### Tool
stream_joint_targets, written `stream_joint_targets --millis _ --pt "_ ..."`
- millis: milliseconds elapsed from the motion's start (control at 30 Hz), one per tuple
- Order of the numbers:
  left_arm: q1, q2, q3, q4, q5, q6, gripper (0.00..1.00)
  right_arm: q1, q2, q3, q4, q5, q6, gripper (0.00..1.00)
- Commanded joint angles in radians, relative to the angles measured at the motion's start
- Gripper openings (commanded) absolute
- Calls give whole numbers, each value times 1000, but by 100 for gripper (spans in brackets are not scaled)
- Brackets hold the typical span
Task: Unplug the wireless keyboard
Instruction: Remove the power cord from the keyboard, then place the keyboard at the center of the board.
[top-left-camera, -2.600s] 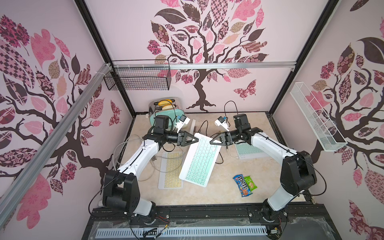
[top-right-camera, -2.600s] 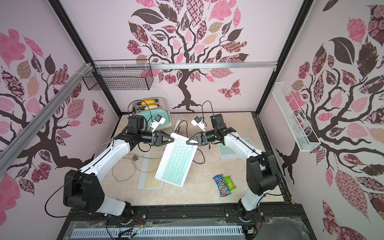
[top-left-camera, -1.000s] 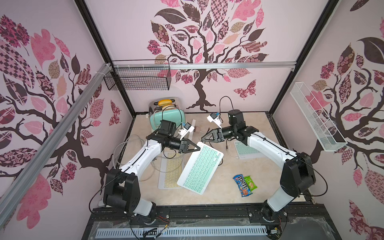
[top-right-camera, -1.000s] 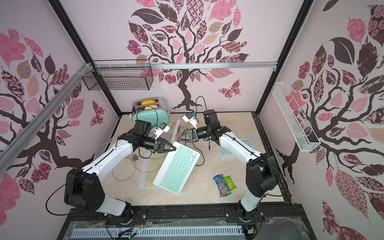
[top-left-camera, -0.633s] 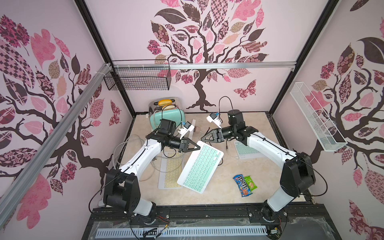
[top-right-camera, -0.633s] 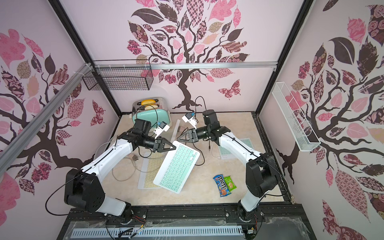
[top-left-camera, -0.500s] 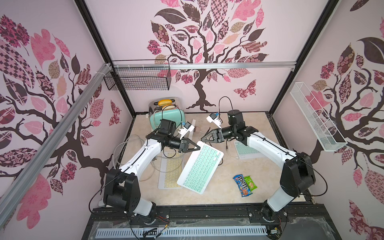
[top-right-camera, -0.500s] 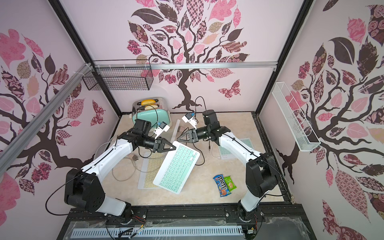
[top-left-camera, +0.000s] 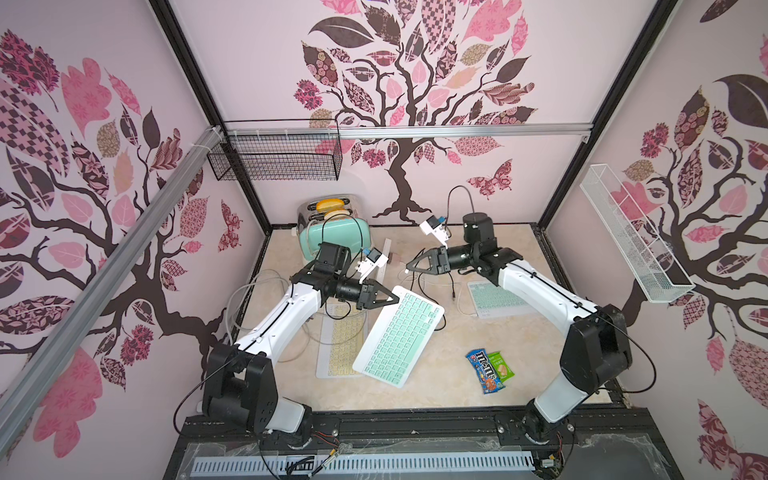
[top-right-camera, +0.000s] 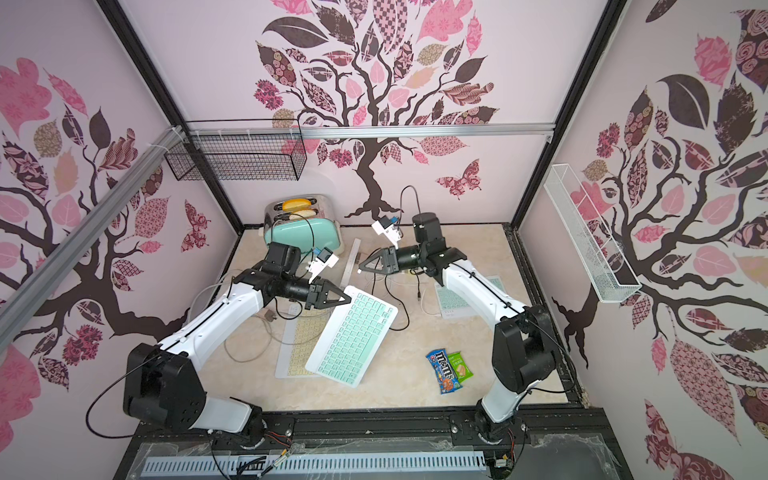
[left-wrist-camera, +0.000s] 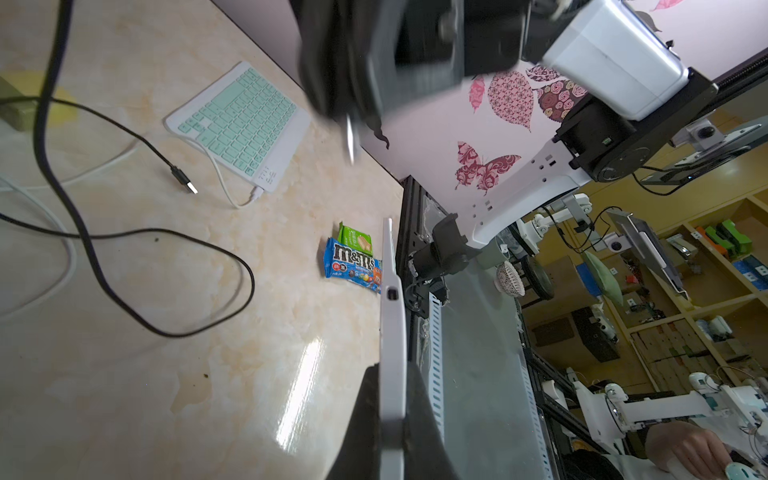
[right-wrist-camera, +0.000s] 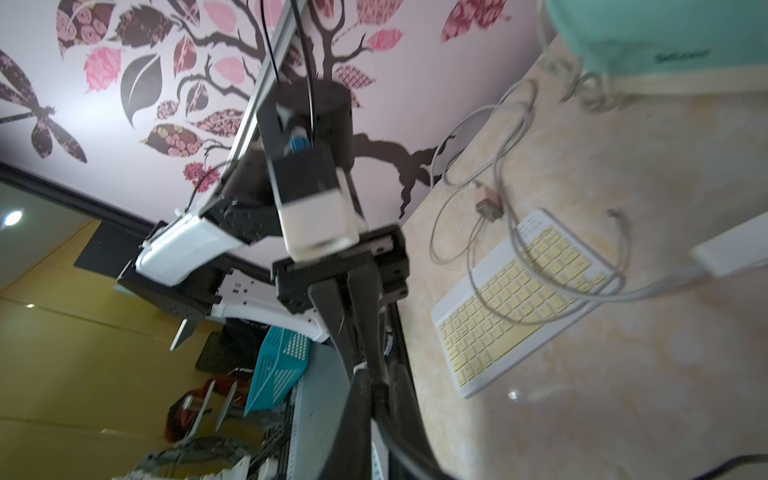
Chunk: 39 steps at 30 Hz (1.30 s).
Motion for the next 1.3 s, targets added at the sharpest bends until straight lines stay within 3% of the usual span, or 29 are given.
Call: stream_joint_targets --millis 0,200,367,533,667,967,1267 --pt "-11 -52 -49 15 10 -69 0 -69 -23 121 111 76 51 0" --pt "-10 -86 -50 29 -2 -85 0 -95 -2 221 -109 154 -87 0" --pt "28 -103 -89 182 -176 -267 0 -97 -4 290 -337 330 -227 0" --pt "74 -89 -124 299 -317 -429 0 -97 -23 305 -365 537 -203 0" --pt "68 -75 -154 382 -355 -535 0 -97 3 304 -409 690 -176 0" --pt "-61 27 -187 499 -491 -690 0 -97 2 135 -382 753 -111 0" --pt "-73 166 -299 768 -538 -853 0 -112 -21 299 -442 890 -174 0"
